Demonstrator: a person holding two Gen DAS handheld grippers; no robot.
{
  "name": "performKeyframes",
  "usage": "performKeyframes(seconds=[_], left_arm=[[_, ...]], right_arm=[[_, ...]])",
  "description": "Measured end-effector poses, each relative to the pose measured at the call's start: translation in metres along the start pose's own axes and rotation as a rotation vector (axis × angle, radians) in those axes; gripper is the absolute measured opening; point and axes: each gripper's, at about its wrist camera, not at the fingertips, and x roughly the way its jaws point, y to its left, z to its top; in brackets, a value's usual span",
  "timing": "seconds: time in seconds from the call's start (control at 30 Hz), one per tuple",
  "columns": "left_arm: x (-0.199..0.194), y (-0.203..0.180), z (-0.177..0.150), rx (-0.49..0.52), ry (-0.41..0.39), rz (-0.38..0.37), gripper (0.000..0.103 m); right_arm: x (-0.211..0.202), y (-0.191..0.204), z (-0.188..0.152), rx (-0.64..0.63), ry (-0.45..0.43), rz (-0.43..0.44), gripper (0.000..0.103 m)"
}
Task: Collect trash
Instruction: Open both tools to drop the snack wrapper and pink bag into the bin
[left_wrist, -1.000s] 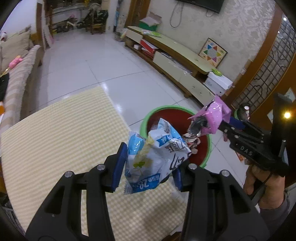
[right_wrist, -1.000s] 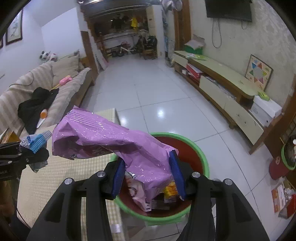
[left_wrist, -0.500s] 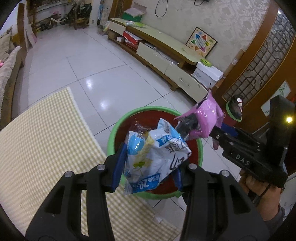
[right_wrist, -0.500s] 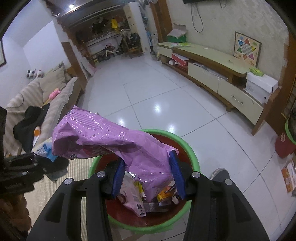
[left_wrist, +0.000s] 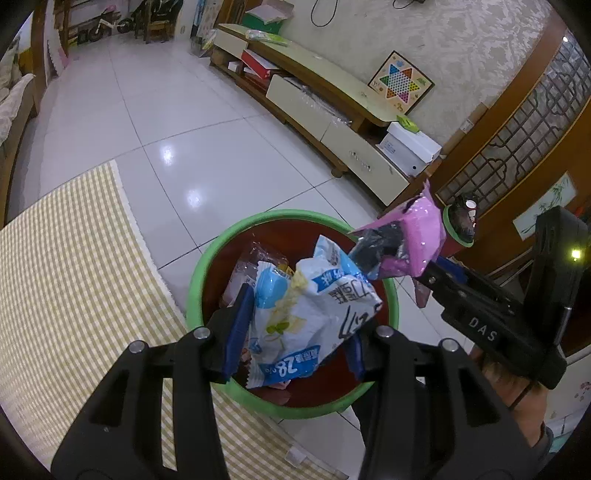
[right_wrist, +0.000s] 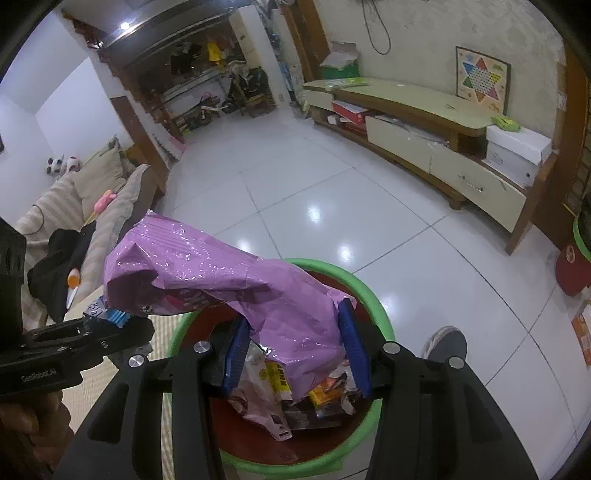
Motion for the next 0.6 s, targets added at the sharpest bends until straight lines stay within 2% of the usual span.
performKeyframes(seconds=[0.17, 0.47, 0.57, 0.6], left_arm=[[0.007, 0.000, -0.002, -0.009, 0.014, -0.016, 0.043], [0.011, 0.007, 0.003, -0.083, 0.012, -0.084, 0.044], [0.014, 0.007, 0.002, -0.091, 0.028, -0.089, 0.048], [0.015, 0.007, 0.003, -0.095, 0.032, -0.087, 0.053]], right_arm=[[0.002, -0.013, -0.003, 0.043, -0.002, -0.001, 0.045], [0.001, -0.017, 0.000, 0.108, -0.022, 0.068, 0.046], [0.004, -0.017, -0.001, 0.124, -0.008, 0.091, 0.049], [0.005, -0.016, -0.002, 0.128, -0.006, 0.094, 0.050]])
